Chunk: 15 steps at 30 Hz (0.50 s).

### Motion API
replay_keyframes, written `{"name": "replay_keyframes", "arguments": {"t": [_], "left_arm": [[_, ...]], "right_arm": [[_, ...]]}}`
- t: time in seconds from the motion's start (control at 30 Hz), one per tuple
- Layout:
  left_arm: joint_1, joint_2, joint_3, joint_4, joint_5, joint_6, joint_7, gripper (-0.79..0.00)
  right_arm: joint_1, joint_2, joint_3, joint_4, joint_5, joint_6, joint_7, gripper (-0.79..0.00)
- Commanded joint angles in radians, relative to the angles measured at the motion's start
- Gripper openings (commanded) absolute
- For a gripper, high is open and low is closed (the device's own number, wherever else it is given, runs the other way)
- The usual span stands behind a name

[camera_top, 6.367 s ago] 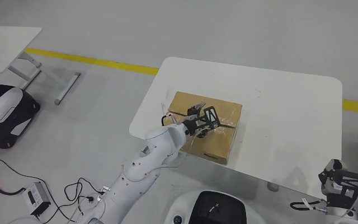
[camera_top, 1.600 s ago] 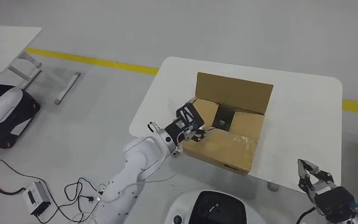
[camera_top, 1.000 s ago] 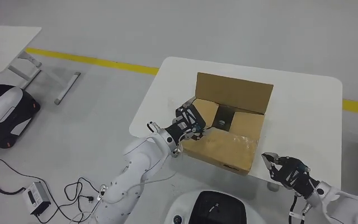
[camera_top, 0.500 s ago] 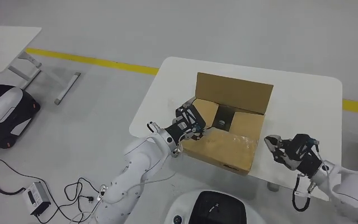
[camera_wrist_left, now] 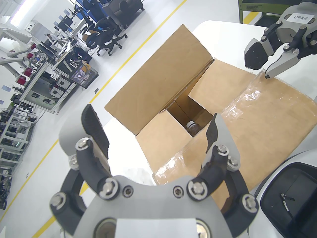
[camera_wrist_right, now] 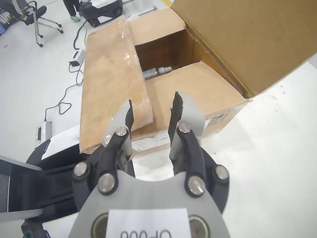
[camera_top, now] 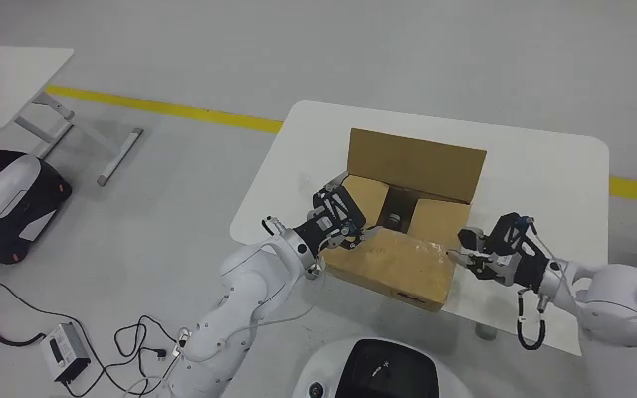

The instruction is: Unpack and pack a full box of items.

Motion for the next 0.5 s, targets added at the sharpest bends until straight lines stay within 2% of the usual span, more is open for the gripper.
{"name": "replay_keyframes", "arguments": {"t": [0.0,0.3,0.47], "left_arm": [[0.000,0.000,0.000,0.000,0.000,0.000,0.000,0.000],[0.000,0.000,0.000,0.000,0.000,0.000,0.000,0.000],[0.000,0.000,0.000,0.000,0.000,0.000,0.000,0.000]], "right_arm": [[0.006,0.002,-0.010,0.012,0.008,-0.001,0.001,-0.351],[0.033,0.013,-0.064,0.049,0.050,-0.019,0.013,-0.348],[0.037,0.020,-0.079,0.054,0.097,-0.039,0.002,-0.394]]}}
